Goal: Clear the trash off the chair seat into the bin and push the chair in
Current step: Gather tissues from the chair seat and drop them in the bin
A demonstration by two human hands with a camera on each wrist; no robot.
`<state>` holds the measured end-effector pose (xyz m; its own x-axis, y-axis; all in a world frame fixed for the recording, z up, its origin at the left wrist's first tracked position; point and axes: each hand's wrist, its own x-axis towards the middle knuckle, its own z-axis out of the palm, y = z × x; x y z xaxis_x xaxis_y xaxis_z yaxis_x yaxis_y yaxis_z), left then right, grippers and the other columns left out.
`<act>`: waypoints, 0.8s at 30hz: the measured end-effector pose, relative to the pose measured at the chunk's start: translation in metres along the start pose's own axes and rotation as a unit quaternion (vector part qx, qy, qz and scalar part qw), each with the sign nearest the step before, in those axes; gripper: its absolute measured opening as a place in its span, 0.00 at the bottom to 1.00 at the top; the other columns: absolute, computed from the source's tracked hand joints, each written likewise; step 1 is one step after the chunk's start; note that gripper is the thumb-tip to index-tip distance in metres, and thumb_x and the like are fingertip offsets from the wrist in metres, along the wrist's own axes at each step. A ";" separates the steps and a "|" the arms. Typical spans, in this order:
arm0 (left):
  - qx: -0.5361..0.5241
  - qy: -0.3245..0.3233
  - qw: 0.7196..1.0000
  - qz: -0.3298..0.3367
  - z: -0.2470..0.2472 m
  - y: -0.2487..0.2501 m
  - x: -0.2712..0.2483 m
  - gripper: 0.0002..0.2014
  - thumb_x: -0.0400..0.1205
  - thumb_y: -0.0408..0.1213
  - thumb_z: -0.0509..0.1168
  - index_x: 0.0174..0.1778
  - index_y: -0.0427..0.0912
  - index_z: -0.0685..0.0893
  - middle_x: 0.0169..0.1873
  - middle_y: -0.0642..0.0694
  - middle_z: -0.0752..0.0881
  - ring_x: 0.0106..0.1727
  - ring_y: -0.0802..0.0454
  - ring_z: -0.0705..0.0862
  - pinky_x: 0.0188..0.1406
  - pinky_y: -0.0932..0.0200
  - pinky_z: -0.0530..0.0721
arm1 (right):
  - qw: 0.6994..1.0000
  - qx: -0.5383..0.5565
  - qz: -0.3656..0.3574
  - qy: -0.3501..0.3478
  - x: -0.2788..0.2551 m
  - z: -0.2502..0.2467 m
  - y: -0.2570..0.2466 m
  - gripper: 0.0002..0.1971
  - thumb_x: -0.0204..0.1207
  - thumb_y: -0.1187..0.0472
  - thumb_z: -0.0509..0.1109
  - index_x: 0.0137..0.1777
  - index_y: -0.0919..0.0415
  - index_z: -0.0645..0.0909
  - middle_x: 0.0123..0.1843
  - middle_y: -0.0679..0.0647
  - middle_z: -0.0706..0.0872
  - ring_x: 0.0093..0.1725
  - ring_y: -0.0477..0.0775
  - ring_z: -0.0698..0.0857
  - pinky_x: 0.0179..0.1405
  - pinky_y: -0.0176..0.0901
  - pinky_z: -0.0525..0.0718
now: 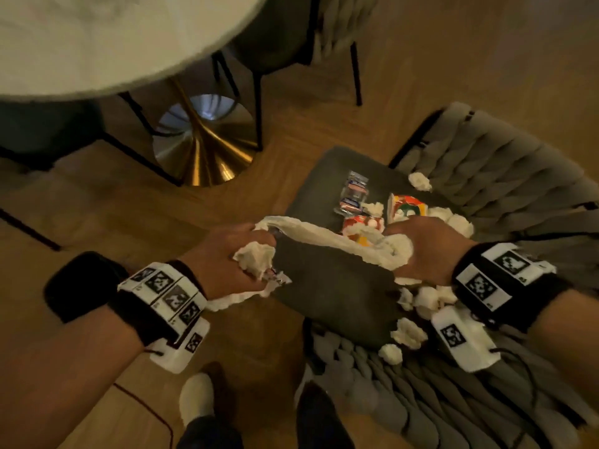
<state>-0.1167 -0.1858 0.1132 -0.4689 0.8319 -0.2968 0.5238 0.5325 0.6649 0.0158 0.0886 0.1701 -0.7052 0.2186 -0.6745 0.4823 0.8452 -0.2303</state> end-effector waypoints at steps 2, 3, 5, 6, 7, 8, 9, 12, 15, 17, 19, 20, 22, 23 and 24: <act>-0.031 0.087 0.995 -0.031 -0.032 -0.016 -0.050 0.30 0.60 0.33 0.83 0.49 0.62 0.78 0.49 0.64 0.79 0.51 0.72 0.77 0.56 0.85 0.68 | 0.999 0.006 -0.042 0.008 0.002 -0.001 -0.062 0.22 0.62 0.57 0.81 0.58 0.50 0.83 0.55 0.51 0.86 0.63 0.55 0.82 0.56 0.36 0.77; -0.058 0.128 0.989 -0.055 -0.045 -0.032 -0.077 0.29 0.60 0.32 0.83 0.49 0.61 0.79 0.49 0.62 0.80 0.51 0.72 0.78 0.55 0.83 0.70 | 0.998 0.001 -0.067 0.011 0.006 0.002 -0.097 0.16 0.62 0.57 0.81 0.50 0.48 0.83 0.48 0.49 0.85 0.57 0.55 0.84 0.48 0.34 0.77; -0.098 0.199 0.970 -0.103 -0.064 -0.068 -0.132 0.24 0.60 0.40 0.82 0.48 0.61 0.81 0.47 0.63 0.83 0.49 0.73 0.81 0.54 0.75 0.74 | 0.995 -0.009 -0.101 -0.002 0.015 0.016 -0.170 0.11 0.62 0.56 0.80 0.42 0.49 0.82 0.43 0.49 0.85 0.51 0.56 0.85 0.44 0.41 0.78; -0.099 0.225 0.962 -0.122 -0.071 -0.091 -0.159 0.22 0.61 0.44 0.80 0.47 0.63 0.81 0.46 0.66 0.83 0.49 0.72 0.81 0.53 0.75 0.74 | 0.993 -0.017 -0.115 -0.013 0.022 0.028 -0.207 0.11 0.63 0.56 0.79 0.43 0.52 0.83 0.45 0.52 0.86 0.51 0.57 0.85 0.46 0.45 0.81; -0.108 0.241 0.954 -0.143 -0.074 -0.118 -0.187 0.22 0.61 0.44 0.79 0.46 0.67 0.81 0.42 0.70 0.84 0.47 0.73 0.81 0.51 0.79 0.74 | 0.991 -0.029 -0.131 -0.024 0.029 0.043 -0.245 0.11 0.64 0.55 0.78 0.45 0.53 0.83 0.47 0.54 0.87 0.51 0.57 0.85 0.48 0.46 0.81; -0.125 0.251 0.946 -0.166 -0.076 -0.143 -0.214 0.24 0.62 0.41 0.80 0.46 0.71 0.79 0.42 0.74 0.84 0.47 0.76 0.80 0.48 0.83 0.73 | 0.989 -0.041 -0.138 -0.035 0.037 0.060 -0.283 0.10 0.65 0.54 0.77 0.45 0.54 0.83 0.49 0.54 0.88 0.51 0.56 0.85 0.47 0.45 0.81; -0.135 0.251 0.940 -0.190 -0.079 -0.167 -0.240 0.26 0.62 0.41 0.80 0.46 0.73 0.78 0.44 0.79 0.82 0.48 0.80 0.79 0.47 0.83 0.73 | 0.987 -0.045 -0.145 -0.049 0.046 0.079 -0.319 0.10 0.67 0.53 0.76 0.46 0.54 0.83 0.49 0.53 0.87 0.49 0.55 0.84 0.45 0.42 0.79; -0.161 0.246 0.920 -0.258 -0.074 -0.249 -0.307 0.22 0.61 0.49 0.76 0.48 0.68 0.78 0.44 0.82 0.80 0.47 0.82 0.78 0.44 0.81 0.76 | 0.983 -0.004 -0.149 -0.105 0.080 0.141 -0.423 0.14 0.71 0.57 0.74 0.55 0.62 0.84 0.54 0.58 0.87 0.54 0.56 0.84 0.49 0.42 0.79; -0.167 0.237 0.904 -0.315 -0.062 -0.338 -0.337 0.12 0.63 0.54 0.70 0.40 0.64 0.78 0.32 0.72 0.81 0.43 0.83 0.77 0.35 0.81 0.72 | 0.980 0.023 -0.141 -0.141 0.137 0.206 -0.506 0.16 0.72 0.62 0.73 0.59 0.67 0.82 0.57 0.60 0.86 0.58 0.57 0.83 0.52 0.42 0.78; -0.198 0.237 0.893 -0.327 -0.056 -0.392 -0.333 0.10 0.65 0.59 0.64 0.37 0.62 0.79 0.30 0.66 0.77 0.41 0.81 0.77 0.34 0.80 0.71 | 0.979 0.047 -0.137 -0.140 0.185 0.252 -0.548 0.16 0.71 0.63 0.75 0.58 0.66 0.82 0.52 0.56 0.83 0.52 0.54 0.80 0.47 0.40 0.76; -0.241 0.224 0.871 -0.365 -0.042 -0.456 -0.314 0.13 0.73 0.51 0.69 0.52 0.56 0.81 0.42 0.59 0.78 0.44 0.71 0.78 0.39 0.76 0.70 | 0.981 0.072 -0.123 -0.131 0.230 0.292 -0.576 0.16 0.69 0.63 0.76 0.57 0.64 0.82 0.51 0.58 0.84 0.49 0.53 0.81 0.45 0.40 0.75; -0.267 0.225 0.853 -0.388 -0.034 -0.488 -0.300 0.17 0.75 0.47 0.71 0.58 0.48 0.81 0.46 0.54 0.80 0.50 0.62 0.80 0.43 0.70 0.72 | 0.983 0.070 -0.116 -0.127 0.254 0.314 -0.586 0.16 0.70 0.63 0.75 0.57 0.64 0.83 0.52 0.60 0.86 0.49 0.55 0.82 0.44 0.40 0.74; -0.268 0.210 0.846 -0.412 -0.013 -0.550 -0.269 0.17 0.72 0.51 0.73 0.51 0.47 0.82 0.42 0.49 0.85 0.50 0.46 0.85 0.44 0.55 0.80 | 0.986 0.047 -0.100 -0.124 0.300 0.352 -0.599 0.14 0.72 0.62 0.72 0.56 0.66 0.83 0.55 0.62 0.87 0.52 0.59 0.85 0.44 0.42 0.78; -0.231 0.167 0.863 -0.417 -0.010 -0.566 -0.256 0.13 0.73 0.51 0.72 0.45 0.47 0.81 0.37 0.47 0.84 0.47 0.44 0.86 0.43 0.53 0.81 | 0.988 0.044 -0.091 -0.120 0.312 0.360 -0.602 0.13 0.73 0.61 0.71 0.55 0.67 0.83 0.55 0.63 0.87 0.52 0.61 0.86 0.44 0.45 0.82; -0.187 0.111 0.880 -0.423 -0.002 -0.584 -0.241 0.11 0.76 0.49 0.70 0.44 0.46 0.81 0.38 0.44 0.85 0.46 0.43 0.85 0.43 0.53 0.81 | 0.989 0.040 -0.078 -0.121 0.327 0.372 -0.602 0.13 0.73 0.60 0.70 0.54 0.66 0.84 0.54 0.64 0.88 0.51 0.62 0.86 0.44 0.48 0.85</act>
<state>-0.3111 -0.6980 -0.2022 -0.7269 0.0904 -0.6808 -0.3306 0.8228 0.4623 -0.3113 -0.5299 -0.1726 -0.6341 -0.0432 -0.7721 0.4240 0.8156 -0.3938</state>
